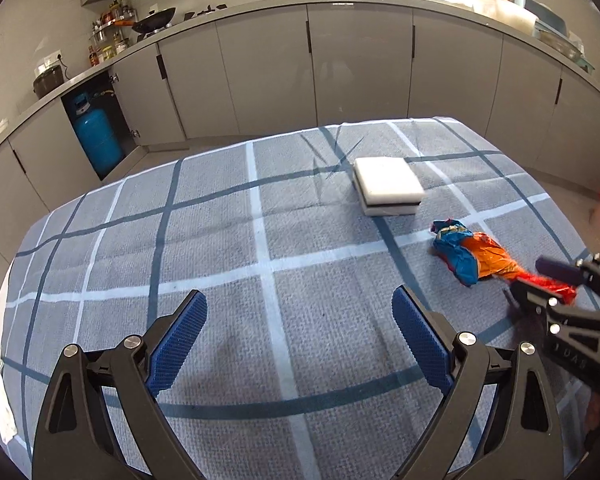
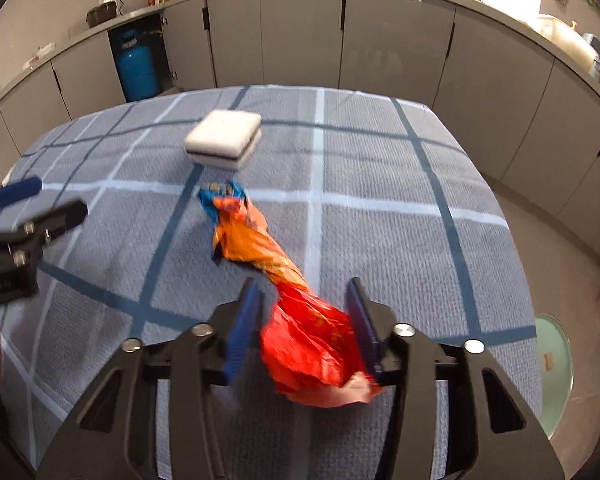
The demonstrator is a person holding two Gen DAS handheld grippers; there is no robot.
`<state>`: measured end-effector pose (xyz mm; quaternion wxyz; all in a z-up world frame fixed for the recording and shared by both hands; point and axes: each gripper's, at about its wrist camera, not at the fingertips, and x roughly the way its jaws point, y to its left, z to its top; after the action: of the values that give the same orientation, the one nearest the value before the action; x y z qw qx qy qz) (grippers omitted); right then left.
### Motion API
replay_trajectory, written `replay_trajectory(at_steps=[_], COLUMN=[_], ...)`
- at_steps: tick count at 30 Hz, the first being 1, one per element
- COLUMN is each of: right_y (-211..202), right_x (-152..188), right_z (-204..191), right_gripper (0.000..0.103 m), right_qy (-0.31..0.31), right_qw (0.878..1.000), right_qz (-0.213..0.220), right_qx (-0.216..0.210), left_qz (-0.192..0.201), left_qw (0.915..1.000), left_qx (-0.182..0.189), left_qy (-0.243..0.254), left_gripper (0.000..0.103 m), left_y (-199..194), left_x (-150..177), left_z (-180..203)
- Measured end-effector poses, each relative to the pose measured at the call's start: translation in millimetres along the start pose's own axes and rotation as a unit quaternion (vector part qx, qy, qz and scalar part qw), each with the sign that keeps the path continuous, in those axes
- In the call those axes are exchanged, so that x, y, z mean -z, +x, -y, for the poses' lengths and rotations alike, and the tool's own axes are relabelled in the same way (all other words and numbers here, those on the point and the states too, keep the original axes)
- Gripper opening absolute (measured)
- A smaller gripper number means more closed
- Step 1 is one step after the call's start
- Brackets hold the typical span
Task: Collect trash
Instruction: 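Grasp the red-orange wrapper with the right tool while the left tool grasps the white sponge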
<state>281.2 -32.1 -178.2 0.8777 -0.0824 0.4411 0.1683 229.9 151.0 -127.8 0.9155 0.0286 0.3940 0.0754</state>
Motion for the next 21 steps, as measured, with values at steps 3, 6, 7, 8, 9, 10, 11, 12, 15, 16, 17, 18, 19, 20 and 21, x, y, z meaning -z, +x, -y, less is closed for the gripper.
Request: replay_trajectory(at_steps=[3,6,7,8,9,10,11,12,15,16,17,18,19,20,21], right_y=[-7,-17,-20,-23,-26,-28,-30,-31,-29,-27,-26,-24,-23,-21,-20], right_x=[9,12,13,14,15,16,17,18,17,17,16,16,15,15,15], right_z=[8,15,20,24,29,34,40,45,60,64,66,69,70,71,71], right_gripper=[0.023,0.020,0.020,0.019,0.019,0.019,0.019,0.019,0.019,0.019,0.019,0.019,0.019,0.019,0.019], right_qy=[0.013,0.027,0.036,0.044,0.051,0.060,0.067,0.075,0.098,0.104,0.108,0.111,0.112,0.112,0.112], right_qw=[1.000,0.999,0.999,0.999,0.998,0.997,0.997,0.996,0.993,0.992,0.992,0.992,0.991,0.992,0.992], right_qz=[0.007,0.018,0.024,0.029,0.034,0.039,0.043,0.046,0.049,0.050,0.050,0.050,0.050,0.050,0.050], right_qx=[-0.004,-0.002,0.002,0.006,0.011,0.018,0.025,0.034,0.045,0.047,0.047,0.046,0.045,0.043,0.041], left_qz=[0.008,0.019,0.021,0.024,0.026,0.027,0.027,0.026,0.020,0.018,0.015,0.012,0.007,0.005,-0.001], left_qw=[0.9999,0.9996,0.9995,0.9994,0.9993,0.9992,0.9992,0.9992,0.9996,0.9996,0.9997,0.9997,0.9997,0.9997,0.9998], left_qx=[0.005,0.015,0.018,0.021,0.023,0.026,0.028,0.027,0.017,0.017,0.018,0.020,0.021,0.020,0.017], left_qy=[0.009,0.014,0.014,0.015,0.015,0.015,0.014,0.013,0.011,0.010,0.008,0.007,0.007,0.009,0.013], left_gripper=[0.092,0.092,0.092,0.092,0.092,0.092,0.092,0.092,0.092,0.092,0.092,0.092,0.092,0.092,0.092], left_y=[3,9,11,14,17,21,26,32,50,55,60,64,71,75,83], left_x=[-9,-24,-27,-32,-38,-42,-46,-50,-61,-64,-67,-69,-71,-72,-73], left_z=[10,25,28,34,39,43,47,51,60,62,65,66,69,70,73])
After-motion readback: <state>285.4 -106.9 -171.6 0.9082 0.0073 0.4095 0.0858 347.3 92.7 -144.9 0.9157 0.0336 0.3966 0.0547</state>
